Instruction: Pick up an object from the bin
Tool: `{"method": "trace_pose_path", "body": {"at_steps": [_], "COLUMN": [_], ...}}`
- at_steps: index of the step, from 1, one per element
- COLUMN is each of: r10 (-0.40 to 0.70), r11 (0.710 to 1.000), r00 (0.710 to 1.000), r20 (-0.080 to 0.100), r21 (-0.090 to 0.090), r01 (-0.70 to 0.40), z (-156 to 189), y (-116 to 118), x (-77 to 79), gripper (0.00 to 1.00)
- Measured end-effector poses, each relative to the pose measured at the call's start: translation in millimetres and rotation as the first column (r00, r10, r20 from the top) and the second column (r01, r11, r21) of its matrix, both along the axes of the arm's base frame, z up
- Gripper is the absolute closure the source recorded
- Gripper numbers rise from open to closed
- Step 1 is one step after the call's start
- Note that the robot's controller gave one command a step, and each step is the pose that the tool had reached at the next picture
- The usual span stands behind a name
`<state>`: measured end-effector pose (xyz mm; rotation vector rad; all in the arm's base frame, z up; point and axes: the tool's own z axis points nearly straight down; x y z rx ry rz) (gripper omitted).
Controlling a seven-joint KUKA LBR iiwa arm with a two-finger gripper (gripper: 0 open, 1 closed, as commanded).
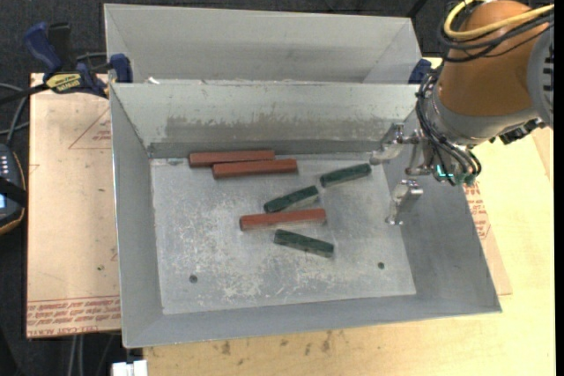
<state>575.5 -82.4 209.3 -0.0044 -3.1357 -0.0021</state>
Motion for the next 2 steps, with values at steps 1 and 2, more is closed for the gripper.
{"method": "trace_pose_path", "body": {"at_steps": [1,2], "r10": [0.002,-0.055], "r11": [1.000,0.998], "r00": [1.000,0.998], "r20": [0.007,0.022], "r21": [-0.001,-0.001], "r01": [-0.002,0.055], "z": [4.4,-127.9], "y": [0.2,34.9], "x": [1.6,83.8], "gripper": [0.00,1.00]}}
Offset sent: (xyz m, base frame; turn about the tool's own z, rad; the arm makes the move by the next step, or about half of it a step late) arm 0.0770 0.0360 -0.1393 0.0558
